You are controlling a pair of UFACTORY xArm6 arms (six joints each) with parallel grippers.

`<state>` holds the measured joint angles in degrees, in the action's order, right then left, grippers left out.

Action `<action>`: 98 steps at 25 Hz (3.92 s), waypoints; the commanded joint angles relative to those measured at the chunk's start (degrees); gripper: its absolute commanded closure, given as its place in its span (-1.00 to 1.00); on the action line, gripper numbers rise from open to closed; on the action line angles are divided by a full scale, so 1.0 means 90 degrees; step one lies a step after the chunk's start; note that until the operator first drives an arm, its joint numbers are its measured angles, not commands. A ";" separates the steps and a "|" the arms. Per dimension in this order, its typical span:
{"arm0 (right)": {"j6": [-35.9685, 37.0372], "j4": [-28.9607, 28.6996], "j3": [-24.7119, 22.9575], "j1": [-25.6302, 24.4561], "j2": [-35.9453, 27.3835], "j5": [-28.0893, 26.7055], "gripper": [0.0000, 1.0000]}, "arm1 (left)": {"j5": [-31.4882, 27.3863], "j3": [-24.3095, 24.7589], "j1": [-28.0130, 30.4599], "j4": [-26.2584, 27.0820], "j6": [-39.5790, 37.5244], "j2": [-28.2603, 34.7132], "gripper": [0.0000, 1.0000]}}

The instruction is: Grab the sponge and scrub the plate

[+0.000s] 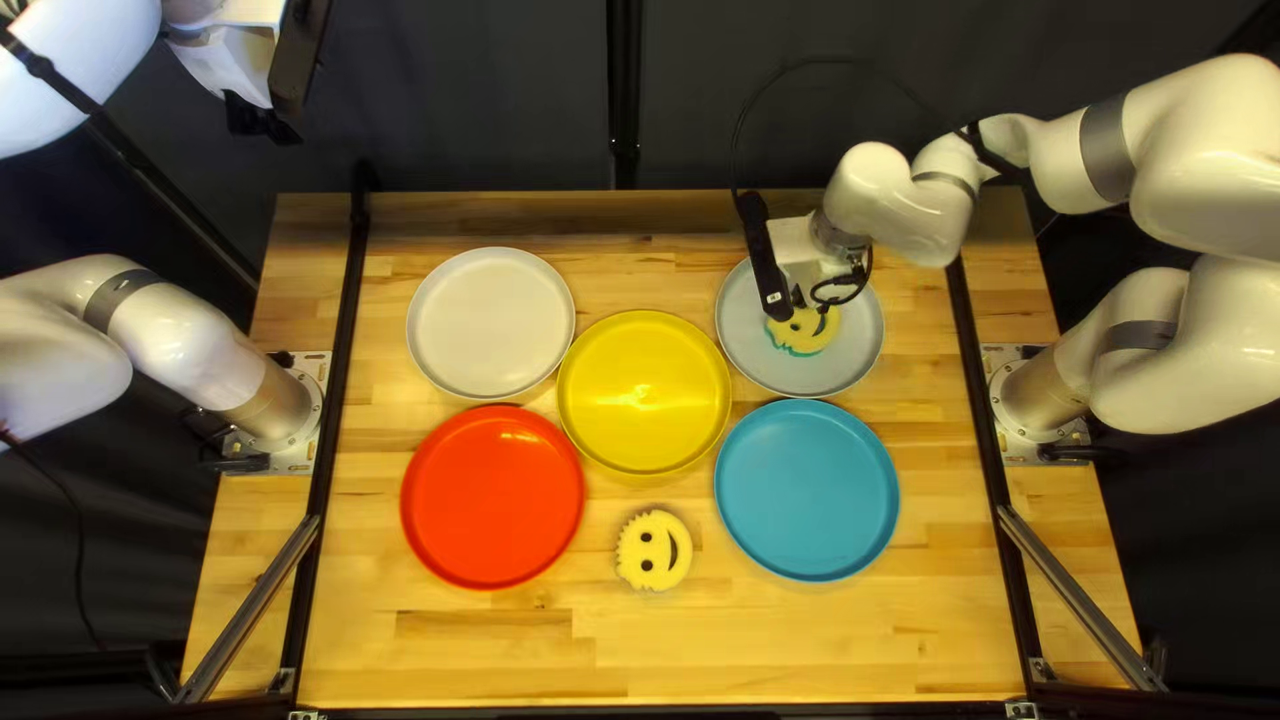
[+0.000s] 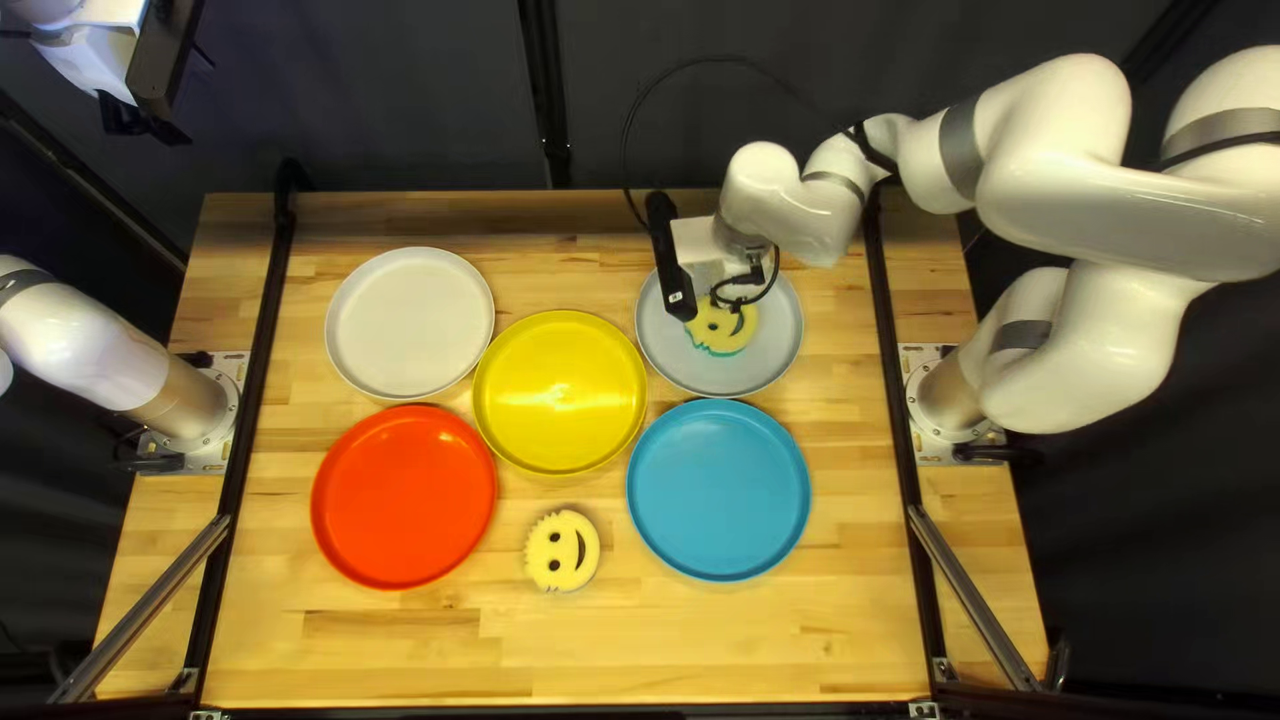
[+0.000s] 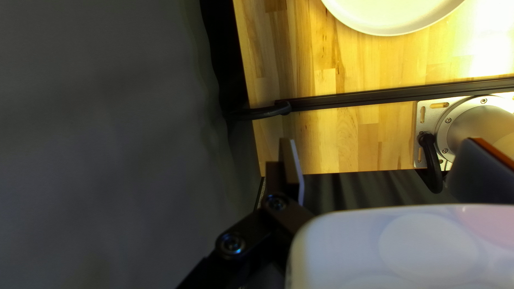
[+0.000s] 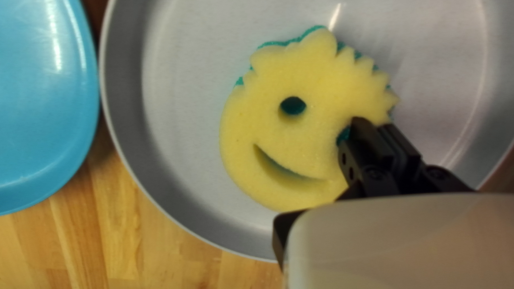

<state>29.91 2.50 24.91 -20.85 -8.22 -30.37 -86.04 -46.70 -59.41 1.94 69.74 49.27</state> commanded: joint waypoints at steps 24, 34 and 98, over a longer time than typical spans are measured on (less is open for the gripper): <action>-0.0063 -0.0582 0.1253 -0.0333 0.0328 -0.1146 1.00 | 0.0000 0.0000 0.0000 0.0000 0.0000 0.0000 -1.00; -0.0362 -0.1052 0.1245 0.0195 -0.0224 -0.1614 1.00 | 0.0000 0.0000 0.0000 0.0000 0.0000 0.0000 -1.00; -0.4133 0.0530 0.0770 0.4352 0.0253 -0.0429 1.00 | 0.0000 0.0000 0.0000 0.0000 0.0000 0.0000 -1.00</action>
<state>-6.88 7.87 31.50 17.71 -6.40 -33.83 -86.04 -46.70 -59.41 1.94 69.74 49.27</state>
